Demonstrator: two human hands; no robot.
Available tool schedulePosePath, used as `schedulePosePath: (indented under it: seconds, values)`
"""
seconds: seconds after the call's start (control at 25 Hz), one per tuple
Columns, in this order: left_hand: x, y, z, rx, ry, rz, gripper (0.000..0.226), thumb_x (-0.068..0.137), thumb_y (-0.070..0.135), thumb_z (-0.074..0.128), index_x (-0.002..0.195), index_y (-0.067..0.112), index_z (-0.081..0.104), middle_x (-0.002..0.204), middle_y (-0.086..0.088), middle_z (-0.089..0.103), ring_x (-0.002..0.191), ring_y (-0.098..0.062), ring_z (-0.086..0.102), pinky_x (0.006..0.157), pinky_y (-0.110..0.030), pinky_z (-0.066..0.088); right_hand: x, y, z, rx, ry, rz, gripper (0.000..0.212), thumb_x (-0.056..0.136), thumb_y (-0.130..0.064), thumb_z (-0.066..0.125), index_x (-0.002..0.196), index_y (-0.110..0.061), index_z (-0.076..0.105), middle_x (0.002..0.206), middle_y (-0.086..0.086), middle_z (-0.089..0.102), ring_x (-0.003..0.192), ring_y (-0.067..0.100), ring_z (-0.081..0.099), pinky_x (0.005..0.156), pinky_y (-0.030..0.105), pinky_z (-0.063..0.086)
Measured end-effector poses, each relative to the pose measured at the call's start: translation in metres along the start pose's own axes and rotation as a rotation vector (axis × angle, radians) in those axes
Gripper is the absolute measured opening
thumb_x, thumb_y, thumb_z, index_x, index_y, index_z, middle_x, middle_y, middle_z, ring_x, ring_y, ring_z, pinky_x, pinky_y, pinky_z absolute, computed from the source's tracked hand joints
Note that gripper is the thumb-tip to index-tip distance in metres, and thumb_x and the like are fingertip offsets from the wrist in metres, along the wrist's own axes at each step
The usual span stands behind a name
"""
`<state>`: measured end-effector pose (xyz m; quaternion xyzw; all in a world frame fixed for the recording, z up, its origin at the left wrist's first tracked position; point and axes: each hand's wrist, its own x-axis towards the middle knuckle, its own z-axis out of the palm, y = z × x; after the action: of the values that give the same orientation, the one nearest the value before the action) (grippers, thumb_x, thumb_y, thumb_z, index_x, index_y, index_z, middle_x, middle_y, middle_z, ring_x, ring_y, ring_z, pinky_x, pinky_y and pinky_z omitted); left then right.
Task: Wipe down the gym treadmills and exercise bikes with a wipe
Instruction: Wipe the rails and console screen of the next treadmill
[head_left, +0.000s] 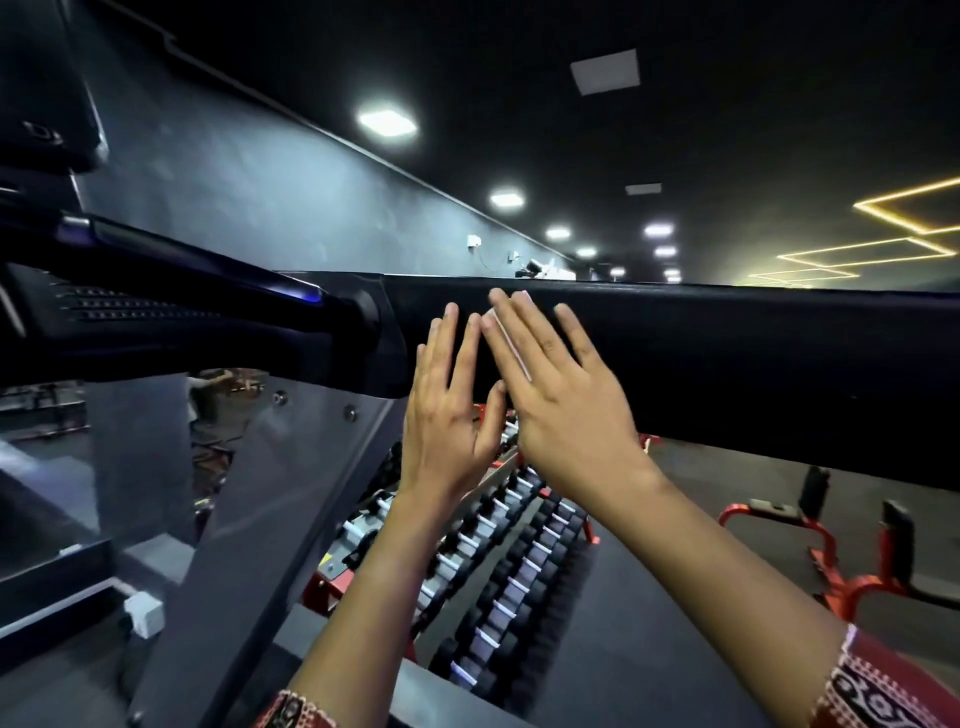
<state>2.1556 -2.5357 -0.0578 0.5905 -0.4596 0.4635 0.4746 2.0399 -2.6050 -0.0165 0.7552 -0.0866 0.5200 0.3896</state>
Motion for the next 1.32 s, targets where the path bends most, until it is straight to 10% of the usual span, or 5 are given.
schedulePosePath:
  seconds: [0.44, 0.84, 1.04, 1.32]
  values:
    - [0.002, -0.029, -0.015, 0.104, -0.023, 0.022, 0.059, 0.095, 0.033, 0.04, 0.146, 0.004, 0.031, 0.155, -0.016, 0.022, 0.144, -0.025, 0.016, 0.118, -0.033, 0.01, -0.016, -0.015, 0.0, -0.007, -0.024, 0.174, 0.069, 0.089, -0.016, 0.038, 0.151, -0.001, 0.014, 0.16, 0.015, 0.004, 0.148, 0.026, 0.001, 0.119, 0.045, -0.004]
    - [0.016, -0.072, -0.039, 0.333, -0.061, 0.002, 0.06, 0.095, 0.036, 0.036, 0.146, 0.005, 0.03, 0.154, -0.014, 0.026, 0.144, -0.021, 0.013, 0.118, -0.03, 0.001, 0.058, -0.05, 0.03, -0.084, -0.048, -0.051, 0.068, 0.086, -0.024, 0.007, 0.149, 0.001, 0.015, 0.158, 0.019, 0.011, 0.148, 0.028, 0.007, 0.115, 0.047, -0.009]
    - [0.011, -0.062, -0.038, 0.217, -0.113, -0.077, 0.065, 0.094, 0.039, 0.03, 0.149, 0.006, 0.02, 0.157, -0.011, 0.015, 0.145, -0.016, 0.005, 0.118, -0.025, -0.003, 0.05, -0.054, 0.027, -0.121, -0.086, -0.162, 0.064, 0.091, -0.025, 0.021, 0.15, -0.003, 0.017, 0.159, 0.016, 0.011, 0.148, 0.028, 0.008, 0.115, 0.046, -0.005]
    - [0.0, 0.019, -0.009, 0.051, -0.11, 0.002, 0.065, 0.095, 0.038, 0.036, 0.148, 0.002, 0.021, 0.157, -0.016, 0.014, 0.145, -0.026, 0.011, 0.118, -0.028, 0.0, -0.029, 0.013, -0.013, -0.014, 0.008, 0.149, 0.061, 0.095, -0.019, 0.032, 0.152, -0.004, 0.017, 0.16, 0.012, 0.01, 0.148, 0.024, 0.007, 0.117, 0.047, -0.007]
